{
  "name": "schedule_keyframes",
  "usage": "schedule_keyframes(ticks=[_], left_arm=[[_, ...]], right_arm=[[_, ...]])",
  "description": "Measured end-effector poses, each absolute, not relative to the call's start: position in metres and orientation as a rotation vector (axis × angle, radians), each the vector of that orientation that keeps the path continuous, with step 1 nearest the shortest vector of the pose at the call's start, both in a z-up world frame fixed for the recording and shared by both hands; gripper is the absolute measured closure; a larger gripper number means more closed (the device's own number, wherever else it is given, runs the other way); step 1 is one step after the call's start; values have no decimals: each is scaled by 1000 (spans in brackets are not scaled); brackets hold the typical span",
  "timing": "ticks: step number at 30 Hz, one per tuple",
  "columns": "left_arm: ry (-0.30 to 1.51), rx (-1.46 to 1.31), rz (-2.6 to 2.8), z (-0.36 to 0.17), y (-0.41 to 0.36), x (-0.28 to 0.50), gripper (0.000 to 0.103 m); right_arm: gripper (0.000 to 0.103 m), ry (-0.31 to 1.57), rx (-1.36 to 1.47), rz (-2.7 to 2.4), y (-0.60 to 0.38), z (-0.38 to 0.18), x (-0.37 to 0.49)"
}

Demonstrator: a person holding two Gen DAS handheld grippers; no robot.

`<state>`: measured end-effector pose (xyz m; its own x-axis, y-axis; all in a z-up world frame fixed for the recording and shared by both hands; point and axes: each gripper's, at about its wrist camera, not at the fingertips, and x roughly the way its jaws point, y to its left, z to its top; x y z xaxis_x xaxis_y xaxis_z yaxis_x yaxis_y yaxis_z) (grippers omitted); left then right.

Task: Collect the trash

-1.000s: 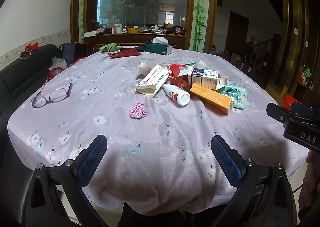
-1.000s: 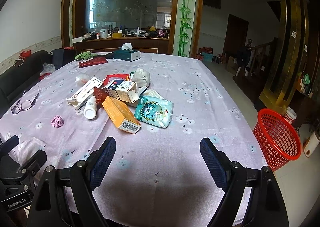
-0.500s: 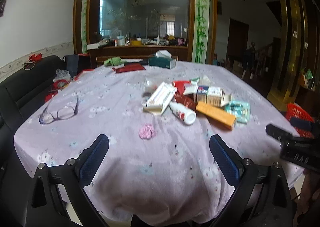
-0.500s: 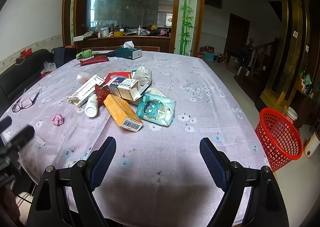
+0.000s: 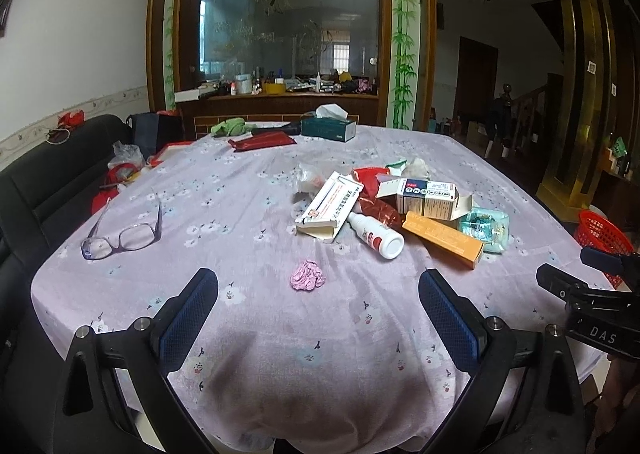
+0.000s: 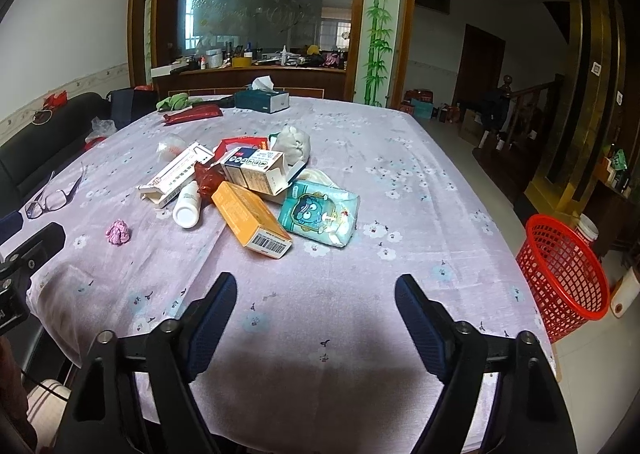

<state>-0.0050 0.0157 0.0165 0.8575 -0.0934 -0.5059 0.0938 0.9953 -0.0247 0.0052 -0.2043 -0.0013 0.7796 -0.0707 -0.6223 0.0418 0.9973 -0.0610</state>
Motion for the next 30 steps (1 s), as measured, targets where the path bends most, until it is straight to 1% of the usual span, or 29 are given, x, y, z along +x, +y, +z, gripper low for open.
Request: schedule_keyframes(ticks=[1,3,4,5,6,7,8,10,11,12,13,14,16,21,23,25,28,30], left_arm=[[544,-5,-103,15,18,-3,3],[575,-20,-116,12,25,4,13],[597,-30,-118,9,29,8,22],[622,-45,-120,6,34,13,26],[637,-57,-124,3,38,16,28],[656,-71,-127,0,43,20,32],[675,-85,-128,-3,47,24,33],[699,-101,-131,-8,52,29,34],[710,-104,-138,-10,53,33,40],[724,-101,-150,-13,52,37,43],[743,-93,-163,-15,50,42,50],[757,-88,-168,-18,49,47,56],[777,-90,-185,-22,46,55,62],[811,-69,-220,-30,39,72,64],[827,-52,-217,-33,35,77,72],[843,-37,-212,-36,34,83,77],[869,-30,-223,-43,32,89,78],[878,-21,-224,-45,31,91,78]], right_arm=[[24,677,-42,-56,-205,-2,6],[32,685,-32,-37,-206,-2,10],[34,691,-25,-25,-207,-2,12],[39,700,-13,-9,-208,-2,14],[44,711,4,10,-209,-3,17],[47,722,19,26,-210,-3,20],[51,729,25,34,-211,-3,22],[54,740,28,57,-211,-4,27],[58,751,39,83,-211,-4,30],[63,771,61,122,-212,-5,35],[65,794,85,163,-212,-6,41],[65,807,99,187,-212,-7,46],[65,831,123,233,-211,-8,56],[65,827,51,263,-194,-2,75],[65,826,-1,256,-186,-1,81],[64,830,-80,241,-174,-4,89],[63,866,-158,227,-163,-14,103],[58,893,-219,228,-155,-21,107]])
